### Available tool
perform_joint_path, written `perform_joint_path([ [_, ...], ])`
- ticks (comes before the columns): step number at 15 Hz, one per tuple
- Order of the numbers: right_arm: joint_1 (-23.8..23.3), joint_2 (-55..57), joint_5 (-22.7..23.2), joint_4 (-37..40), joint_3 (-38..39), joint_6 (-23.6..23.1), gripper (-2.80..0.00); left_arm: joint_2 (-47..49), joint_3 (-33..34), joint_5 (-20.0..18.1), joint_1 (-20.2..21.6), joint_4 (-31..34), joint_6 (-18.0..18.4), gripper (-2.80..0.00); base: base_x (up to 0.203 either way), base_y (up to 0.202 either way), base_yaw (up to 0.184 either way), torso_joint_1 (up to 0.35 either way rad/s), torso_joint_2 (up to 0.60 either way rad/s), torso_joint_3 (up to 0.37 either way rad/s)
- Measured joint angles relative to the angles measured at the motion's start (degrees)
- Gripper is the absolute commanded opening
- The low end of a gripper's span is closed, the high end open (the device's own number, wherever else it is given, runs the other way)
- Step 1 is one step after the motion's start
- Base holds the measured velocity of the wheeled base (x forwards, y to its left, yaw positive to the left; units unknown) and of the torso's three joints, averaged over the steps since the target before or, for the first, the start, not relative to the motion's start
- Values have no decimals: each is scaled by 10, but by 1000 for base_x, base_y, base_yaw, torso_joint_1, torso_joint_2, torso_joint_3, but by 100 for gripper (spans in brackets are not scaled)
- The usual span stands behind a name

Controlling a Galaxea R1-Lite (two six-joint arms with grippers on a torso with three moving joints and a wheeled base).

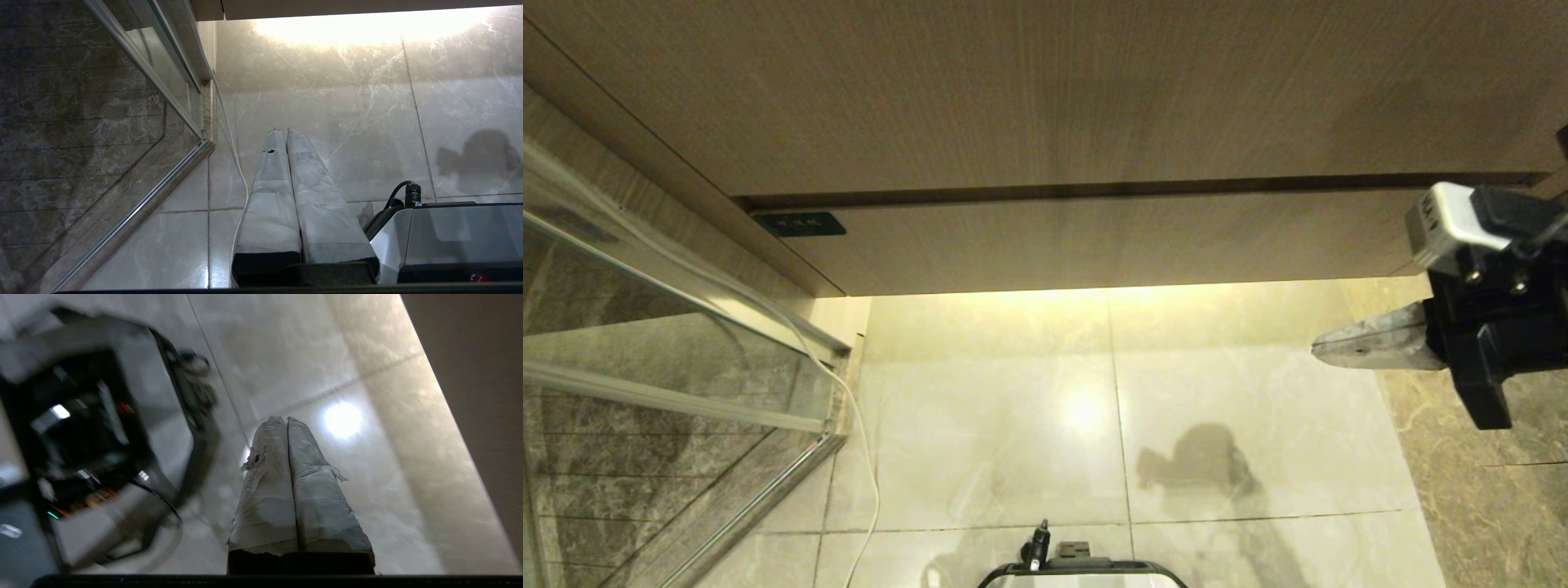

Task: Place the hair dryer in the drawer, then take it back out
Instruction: Pull open the drawer

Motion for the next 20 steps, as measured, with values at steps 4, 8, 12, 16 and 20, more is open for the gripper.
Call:
perform_joint_path([
  [4, -24, 45, -90, -25, 11, -48, -280, 0, 0, 0, 0, 0, 0, -280, 0, 0, 0, 0, 0, 0],
  [8, -15, 98, -189, -112, 1, 41, 0, 0, 0, 0, 0, 0, 0, -280, 0, 0, 0, 0, 0, 0],
  [12, 18, 143, -289, -242, -13, 55, 0, 0, 0, 0, -1, 0, 0, -280, 0, 0, 0, 0, 0, 0],
  [16, 18, 158, -111, -324, -7, -27, 0, 0, 0, 0, -1, 0, 0, -280, 0, 0, 0, 0, 0, 0],
  [20, 3, 154, -42, -364, 21, -143, 0, 0, 0, 0, 0, 0, 0, -280, 0, 0, 0, 0, 0, 0],
])
